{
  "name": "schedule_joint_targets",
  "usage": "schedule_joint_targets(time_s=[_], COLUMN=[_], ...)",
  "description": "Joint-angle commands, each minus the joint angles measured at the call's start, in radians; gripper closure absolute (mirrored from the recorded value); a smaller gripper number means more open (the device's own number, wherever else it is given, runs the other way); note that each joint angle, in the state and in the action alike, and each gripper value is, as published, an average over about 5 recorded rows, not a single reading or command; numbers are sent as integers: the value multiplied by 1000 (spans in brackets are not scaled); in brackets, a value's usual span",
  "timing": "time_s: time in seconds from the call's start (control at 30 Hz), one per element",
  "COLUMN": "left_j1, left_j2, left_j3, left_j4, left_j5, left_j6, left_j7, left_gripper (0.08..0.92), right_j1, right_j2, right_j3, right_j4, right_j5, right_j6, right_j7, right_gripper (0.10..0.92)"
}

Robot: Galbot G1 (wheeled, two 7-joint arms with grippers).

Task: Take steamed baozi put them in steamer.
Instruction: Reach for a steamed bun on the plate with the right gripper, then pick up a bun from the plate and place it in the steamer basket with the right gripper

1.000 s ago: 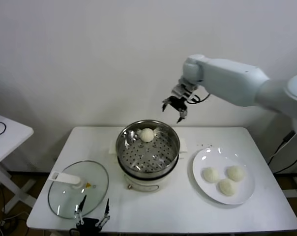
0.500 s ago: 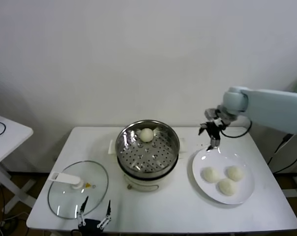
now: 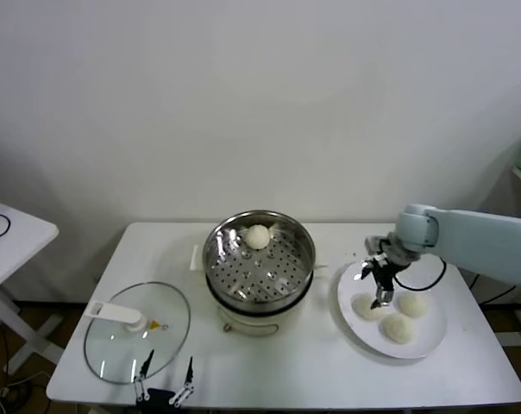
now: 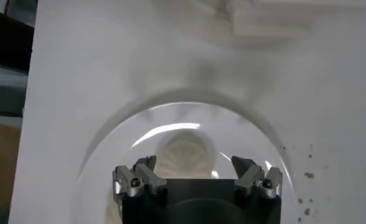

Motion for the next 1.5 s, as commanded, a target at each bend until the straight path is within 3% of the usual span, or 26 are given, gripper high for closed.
schedule_joint_targets(time_s=[0.03, 0.63, 0.9, 1.07, 1.5], left_j1=[-1, 1, 0, 4, 8], left_j2=[-30, -23, -23, -25, -20], left_j3=[3, 0, -3, -2, -2], left_j4=[8, 14, 11, 8, 8], left_j5=[11, 26, 24, 26, 34], left_j6=[1, -2, -1, -2, -3], left_j7=[3, 6, 6, 6, 7], left_gripper=[177, 177, 177, 177, 177], right_j1=[-84, -125, -109, -71, 557], right_j2=[-23, -9, -4, -10, 67], right_j3=[56, 98, 101, 103, -214], right_j4=[-11, -42, -38, -25, 150], right_j5=[-47, -110, -114, -122, 171], right_j6=[-37, -28, -20, -14, 14], right_j7=[17, 32, 12, -12, -155], right_gripper=[203, 211, 365, 380, 382])
